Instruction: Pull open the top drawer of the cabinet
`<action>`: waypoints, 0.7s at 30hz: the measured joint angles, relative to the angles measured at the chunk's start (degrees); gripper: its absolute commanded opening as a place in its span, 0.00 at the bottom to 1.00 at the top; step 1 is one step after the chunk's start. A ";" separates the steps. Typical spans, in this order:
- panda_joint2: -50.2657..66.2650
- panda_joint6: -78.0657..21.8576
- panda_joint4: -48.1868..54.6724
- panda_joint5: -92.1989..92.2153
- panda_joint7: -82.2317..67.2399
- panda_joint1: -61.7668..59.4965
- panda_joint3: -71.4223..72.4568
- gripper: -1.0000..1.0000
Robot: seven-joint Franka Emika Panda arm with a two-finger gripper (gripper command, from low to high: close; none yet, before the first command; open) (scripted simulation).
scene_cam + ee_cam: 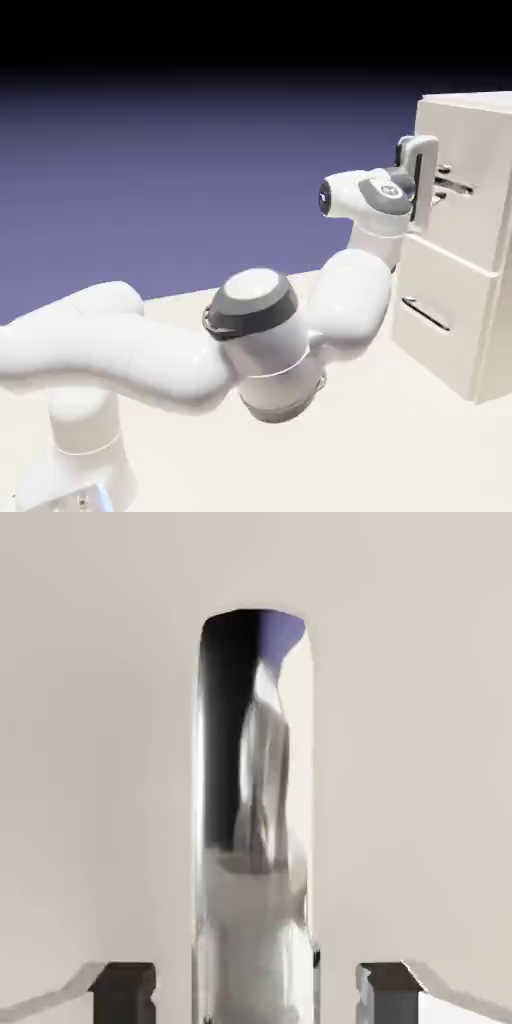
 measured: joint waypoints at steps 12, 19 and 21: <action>-0.87 -9.33 -24.91 2.71 2.57 -15.76 4.68 0.00; -2.72 -13.98 -39.44 6.27 3.24 -25.73 9.17 0.00; -3.61 -15.14 -43.60 7.72 3.24 -28.72 10.80 0.00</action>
